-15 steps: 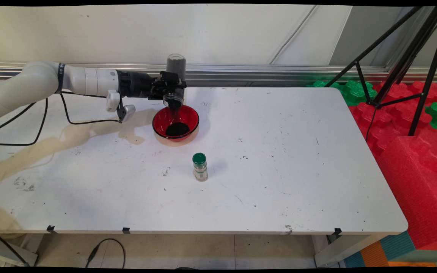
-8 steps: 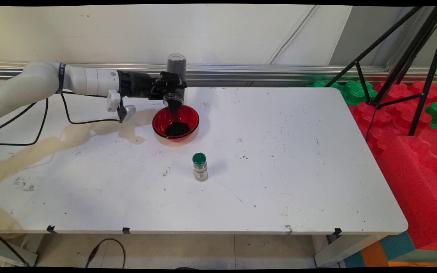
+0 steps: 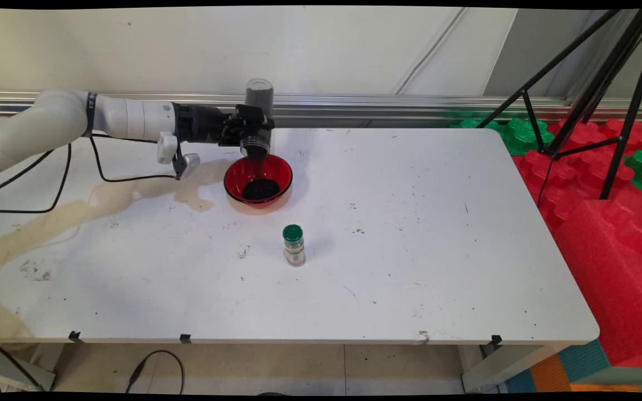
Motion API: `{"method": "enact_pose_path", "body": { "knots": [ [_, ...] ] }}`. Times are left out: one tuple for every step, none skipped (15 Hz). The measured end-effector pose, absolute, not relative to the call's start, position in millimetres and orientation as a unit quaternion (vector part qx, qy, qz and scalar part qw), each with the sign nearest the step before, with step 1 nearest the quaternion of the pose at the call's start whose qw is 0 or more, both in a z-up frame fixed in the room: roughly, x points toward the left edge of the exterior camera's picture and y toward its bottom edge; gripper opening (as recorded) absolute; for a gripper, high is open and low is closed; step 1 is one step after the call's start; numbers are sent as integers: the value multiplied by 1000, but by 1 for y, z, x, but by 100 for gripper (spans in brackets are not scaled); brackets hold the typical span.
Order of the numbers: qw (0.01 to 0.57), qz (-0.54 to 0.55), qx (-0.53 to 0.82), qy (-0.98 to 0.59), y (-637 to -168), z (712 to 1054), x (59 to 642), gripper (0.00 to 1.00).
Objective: Pour the black seasoning powder in the red bowl
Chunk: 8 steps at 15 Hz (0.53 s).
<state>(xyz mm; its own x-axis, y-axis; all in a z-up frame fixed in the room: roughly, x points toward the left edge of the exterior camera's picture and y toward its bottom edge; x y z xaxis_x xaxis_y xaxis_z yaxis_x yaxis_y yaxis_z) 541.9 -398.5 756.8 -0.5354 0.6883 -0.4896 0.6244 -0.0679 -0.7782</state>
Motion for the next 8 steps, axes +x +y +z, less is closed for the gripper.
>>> {"method": "enact_pose_path", "body": {
  "knots": [
    [30,550,-480,-683,-399,757,542,0],
    [32,550,-478,-685,-399,757,543,0],
    [33,549,-475,-686,-399,758,543,0],
    [35,549,-473,-688,-400,758,543,0],
    [37,549,-471,-690,-400,758,544,0],
    [40,548,-468,-692,-400,759,544,0],
    [42,548,-465,-694,-400,759,545,0],
    [44,548,-463,-695,-400,760,545,0]
  ]
}}
